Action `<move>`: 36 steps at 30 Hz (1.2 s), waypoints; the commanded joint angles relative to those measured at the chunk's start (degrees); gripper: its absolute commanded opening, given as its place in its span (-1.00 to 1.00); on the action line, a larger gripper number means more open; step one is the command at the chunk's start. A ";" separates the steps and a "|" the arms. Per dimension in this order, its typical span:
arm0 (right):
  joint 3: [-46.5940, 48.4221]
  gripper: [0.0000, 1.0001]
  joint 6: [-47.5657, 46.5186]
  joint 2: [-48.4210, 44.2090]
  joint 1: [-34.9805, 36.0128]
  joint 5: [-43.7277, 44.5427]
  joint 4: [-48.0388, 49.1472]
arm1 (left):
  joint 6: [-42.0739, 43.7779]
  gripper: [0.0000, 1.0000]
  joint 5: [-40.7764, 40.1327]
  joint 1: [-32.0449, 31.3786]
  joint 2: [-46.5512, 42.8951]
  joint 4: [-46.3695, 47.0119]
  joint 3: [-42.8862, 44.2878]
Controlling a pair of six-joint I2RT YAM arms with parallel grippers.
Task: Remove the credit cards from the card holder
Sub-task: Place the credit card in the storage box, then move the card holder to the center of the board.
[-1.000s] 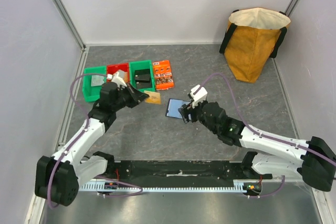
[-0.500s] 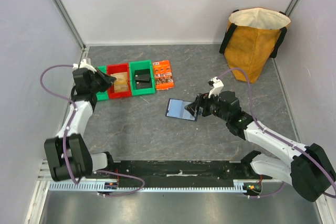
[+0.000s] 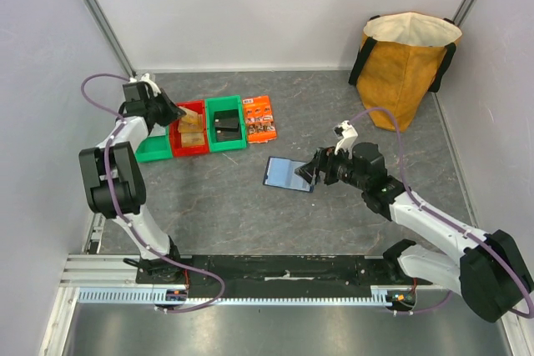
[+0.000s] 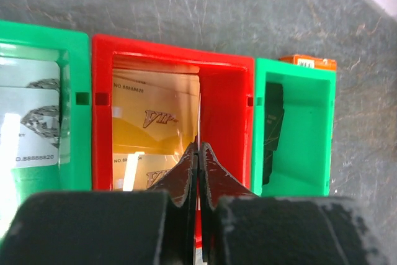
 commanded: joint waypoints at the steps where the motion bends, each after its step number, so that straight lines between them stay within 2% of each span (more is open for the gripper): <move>1: 1.86 0.82 -1.36 1.19 -0.68 -1.37 -0.24 | 3.29 -0.96 5.60 -0.17 3.09 -1.65 2.66; 4: 2.39 0.81 -1.62 2.51 -0.68 -2.34 0.29 | 2.42 -0.97 5.87 -0.26 4.41 -0.42 2.75; 10: 2.39 0.80 -1.80 3.57 -0.68 -2.43 0.64 | 1.18 -0.71 5.87 -0.96 6.87 1.26 3.63; 15: 2.91 0.81 -3.38 3.65 -0.77 -0.41 -2.51 | 2.06 -0.15 -0.53 -1.05 4.51 -0.76 4.33; 20: 6.33 0.81 -6.89 6.19 -0.77 1.96 -7.53 | 5.40 0.07 -5.64 -1.14 0.03 -5.41 6.44; 29: 20.39 0.81 -11.73 22.62 -0.77 5.30 -13.16 | 9.09 0.10 -14.34 -3.33 -9.19 -14.55 9.78; 36: 29.62 0.76 -14.28 36.68 -0.77 6.19 -12.90 | 6.90 0.10 -12.77 -10.09 -22.37 -15.97 -1.36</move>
